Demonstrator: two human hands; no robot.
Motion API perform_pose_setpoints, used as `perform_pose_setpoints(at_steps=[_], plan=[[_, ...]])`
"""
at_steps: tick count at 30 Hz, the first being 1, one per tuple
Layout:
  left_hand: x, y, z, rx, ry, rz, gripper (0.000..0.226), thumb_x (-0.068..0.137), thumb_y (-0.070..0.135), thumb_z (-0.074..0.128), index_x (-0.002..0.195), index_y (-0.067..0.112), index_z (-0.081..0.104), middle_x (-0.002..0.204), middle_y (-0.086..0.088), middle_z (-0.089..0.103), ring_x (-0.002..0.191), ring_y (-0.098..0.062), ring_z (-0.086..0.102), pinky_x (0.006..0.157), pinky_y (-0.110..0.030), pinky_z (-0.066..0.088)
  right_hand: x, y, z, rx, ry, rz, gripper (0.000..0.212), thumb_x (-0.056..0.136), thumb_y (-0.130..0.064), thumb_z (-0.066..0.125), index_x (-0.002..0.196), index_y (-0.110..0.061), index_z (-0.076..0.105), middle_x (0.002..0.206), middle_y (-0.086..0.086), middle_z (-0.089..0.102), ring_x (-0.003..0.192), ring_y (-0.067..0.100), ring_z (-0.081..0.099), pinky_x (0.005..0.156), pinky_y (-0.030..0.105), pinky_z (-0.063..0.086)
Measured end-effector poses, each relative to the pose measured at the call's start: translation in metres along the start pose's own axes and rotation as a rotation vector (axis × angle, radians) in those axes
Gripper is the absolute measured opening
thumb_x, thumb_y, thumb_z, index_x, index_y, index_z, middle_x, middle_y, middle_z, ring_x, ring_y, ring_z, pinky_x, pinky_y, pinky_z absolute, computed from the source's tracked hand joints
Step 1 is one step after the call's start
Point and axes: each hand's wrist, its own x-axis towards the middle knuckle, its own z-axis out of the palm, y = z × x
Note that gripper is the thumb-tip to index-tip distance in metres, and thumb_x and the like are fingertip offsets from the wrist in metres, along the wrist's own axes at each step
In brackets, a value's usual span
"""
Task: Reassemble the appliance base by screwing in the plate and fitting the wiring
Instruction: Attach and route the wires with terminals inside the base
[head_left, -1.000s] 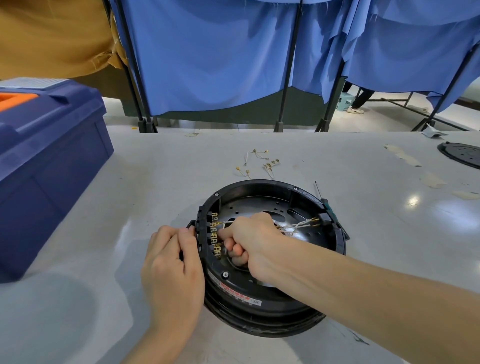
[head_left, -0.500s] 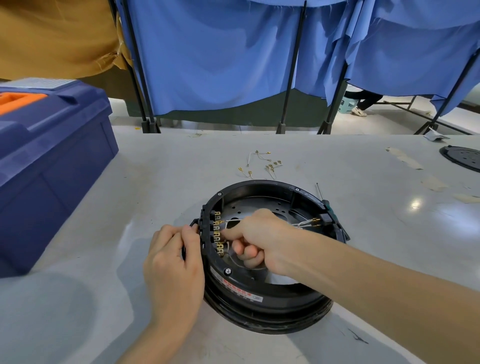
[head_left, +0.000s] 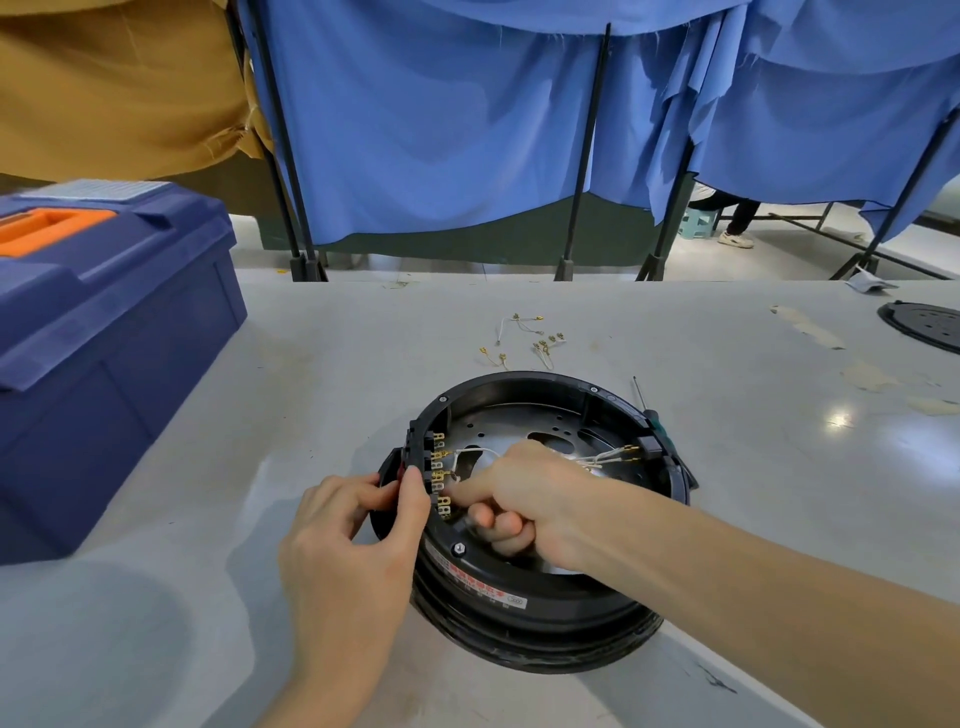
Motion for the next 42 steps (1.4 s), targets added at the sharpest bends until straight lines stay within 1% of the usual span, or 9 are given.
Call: perform_pose_setpoints(at_steps=[2,6,17,22,26,30,34,38,42], plan=[[0.0006,-0.0017,0.0002,0.003,0.001,0.007,0.021,0.080,0.024,0.078,0.062,0.026,0.066,0.075,0.012,0.065,0.082,-0.017,0.064,0.075,-0.048,0.055,0.0005,0.0025,0.0014,0.008,0.017,-0.012,0.037,0.096,-0.006,0.058,0.061,-0.008,0.044,0.040,0.001,0.041,0.025,0.005,0.027,0.028,0.013,0.018],[0.0011,0.0004,-0.0004,-0.018,0.005,-0.001,0.020,0.076,0.035,0.069,0.060,0.024,0.067,0.076,0.009,0.067,0.081,-0.019,0.066,0.075,-0.049,0.055,0.0025,0.0061,0.0024,0.061,0.053,-0.027,0.038,0.096,-0.003,0.056,0.060,-0.007,0.044,0.046,0.004,0.041,0.025,0.006,0.028,0.029,0.011,0.019],[0.0004,0.0011,0.0008,0.025,-0.003,0.028,0.025,0.079,0.029,0.066,0.063,0.010,0.070,0.075,0.000,0.067,0.081,-0.025,0.066,0.076,-0.049,0.053,0.0045,0.0077,0.0023,0.118,0.090,-0.030,0.035,0.096,0.001,0.052,0.062,-0.003,0.045,0.052,0.008,0.042,0.023,0.007,0.028,0.031,0.009,0.019],[-0.0009,0.0048,0.0014,0.077,-0.008,0.077,0.032,0.086,0.030,0.068,0.063,0.008,0.070,0.073,0.000,0.065,0.078,-0.023,0.064,0.072,-0.044,0.051,0.0036,0.0065,0.0021,0.131,0.079,-0.020,0.038,0.096,0.002,0.052,0.059,-0.004,0.043,0.051,0.007,0.041,0.023,0.007,0.027,0.030,0.010,0.018],[-0.0008,0.0066,0.0017,0.122,0.005,0.092,0.031,0.084,0.029,0.061,0.061,0.009,0.068,0.070,0.002,0.063,0.075,-0.022,0.062,0.068,-0.029,0.044,0.0041,0.0067,0.0017,0.146,0.053,-0.006,0.041,0.096,0.001,0.053,0.057,-0.005,0.042,0.042,0.004,0.041,0.024,0.007,0.027,0.029,0.010,0.018],[0.0002,0.0079,0.0015,0.149,0.012,0.134,0.039,0.085,0.038,0.054,0.062,0.010,0.067,0.069,0.004,0.061,0.072,-0.019,0.059,0.065,-0.021,0.039,0.0023,0.0043,0.0009,0.149,0.018,0.035,0.040,0.097,-0.002,0.053,0.059,-0.007,0.042,0.036,0.000,0.040,0.022,0.006,0.027,0.026,0.012,0.018],[-0.0011,0.0069,0.0029,0.196,0.036,0.214,0.041,0.089,0.034,0.052,0.060,0.008,0.064,0.066,0.003,0.057,0.065,-0.021,0.055,0.061,-0.021,0.036,0.0008,0.0011,0.0000,0.134,-0.007,0.078,0.044,0.099,-0.006,0.052,0.057,-0.009,0.040,0.032,-0.002,0.039,0.021,0.005,0.027,0.025,0.014,0.018],[-0.0038,0.0058,0.0043,0.264,0.061,0.292,0.043,0.093,0.025,0.047,0.058,0.003,0.058,0.064,0.000,0.050,0.057,-0.022,0.047,0.052,-0.022,0.029,0.0022,0.0010,0.0044,0.105,0.077,0.050,0.043,0.095,-0.001,0.056,0.054,-0.007,0.043,0.040,0.002,0.041,0.023,0.007,0.027,0.028,0.012,0.019],[-0.0042,0.0057,0.0070,0.273,0.068,0.306,0.042,0.093,0.021,0.045,0.058,0.002,0.056,0.064,-0.001,0.050,0.058,-0.024,0.047,0.052,-0.025,0.031,0.0042,-0.0005,0.0091,0.108,0.128,0.052,0.050,0.094,0.002,0.051,0.046,-0.007,0.043,0.041,0.004,0.039,0.022,0.008,0.024,0.030,0.009,0.018]])
